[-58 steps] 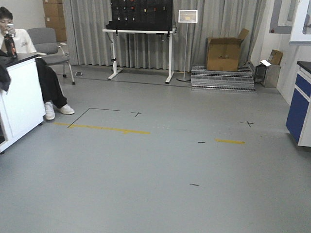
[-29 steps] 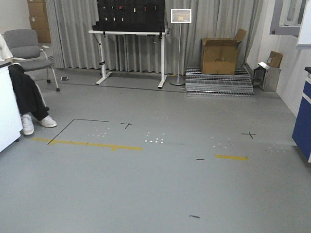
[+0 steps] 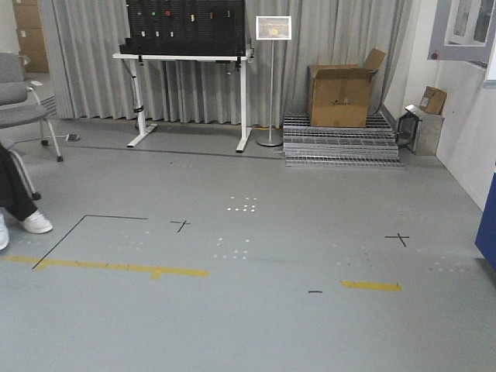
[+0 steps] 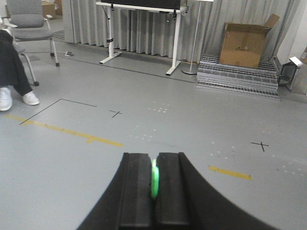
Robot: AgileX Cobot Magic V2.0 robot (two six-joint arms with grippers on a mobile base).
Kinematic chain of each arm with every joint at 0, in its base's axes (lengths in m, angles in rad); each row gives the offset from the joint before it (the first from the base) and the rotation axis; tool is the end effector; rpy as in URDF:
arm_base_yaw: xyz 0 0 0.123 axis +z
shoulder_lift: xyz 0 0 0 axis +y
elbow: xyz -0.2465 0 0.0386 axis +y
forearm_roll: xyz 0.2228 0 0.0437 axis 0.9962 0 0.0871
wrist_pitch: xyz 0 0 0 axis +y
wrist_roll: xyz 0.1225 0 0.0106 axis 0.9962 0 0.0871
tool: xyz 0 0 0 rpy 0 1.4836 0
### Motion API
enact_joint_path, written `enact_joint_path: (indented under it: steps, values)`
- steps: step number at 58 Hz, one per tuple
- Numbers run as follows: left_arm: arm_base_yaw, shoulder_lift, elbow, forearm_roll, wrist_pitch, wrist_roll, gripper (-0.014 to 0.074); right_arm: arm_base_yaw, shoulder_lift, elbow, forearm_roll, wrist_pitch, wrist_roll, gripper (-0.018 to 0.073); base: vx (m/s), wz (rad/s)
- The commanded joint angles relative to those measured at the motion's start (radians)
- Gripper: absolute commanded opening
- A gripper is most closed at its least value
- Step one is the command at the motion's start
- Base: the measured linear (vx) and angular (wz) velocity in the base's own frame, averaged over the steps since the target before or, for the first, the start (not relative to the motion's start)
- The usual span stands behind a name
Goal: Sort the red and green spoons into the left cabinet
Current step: 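Drive the base toward the open white cabinet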
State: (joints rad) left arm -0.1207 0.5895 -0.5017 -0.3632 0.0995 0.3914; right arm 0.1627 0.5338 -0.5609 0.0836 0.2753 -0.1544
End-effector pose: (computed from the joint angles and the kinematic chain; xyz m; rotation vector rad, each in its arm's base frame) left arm 0.1629 -0.0242 0.3045 0.1519 1.6584 -0.0982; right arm 0.1479 0.0271 0.3117 -0.2210 1.7174 0.0850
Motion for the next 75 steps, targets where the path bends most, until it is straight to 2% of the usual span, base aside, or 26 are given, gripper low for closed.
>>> enact_joint_path:
  steps: [1,75]
  values:
    - [-0.008,-0.001,-0.024,-0.007,-0.079,-0.003,-0.0003,-0.005,0.003,-0.029,-0.003,-0.081,-0.006,-0.0004,0.65,-0.12]
    - [-0.008,-0.001,-0.024,-0.007,-0.081,-0.002,-0.0003,-0.005,0.003,-0.029,-0.003,-0.081,-0.006,-0.0004,0.64,-0.03]
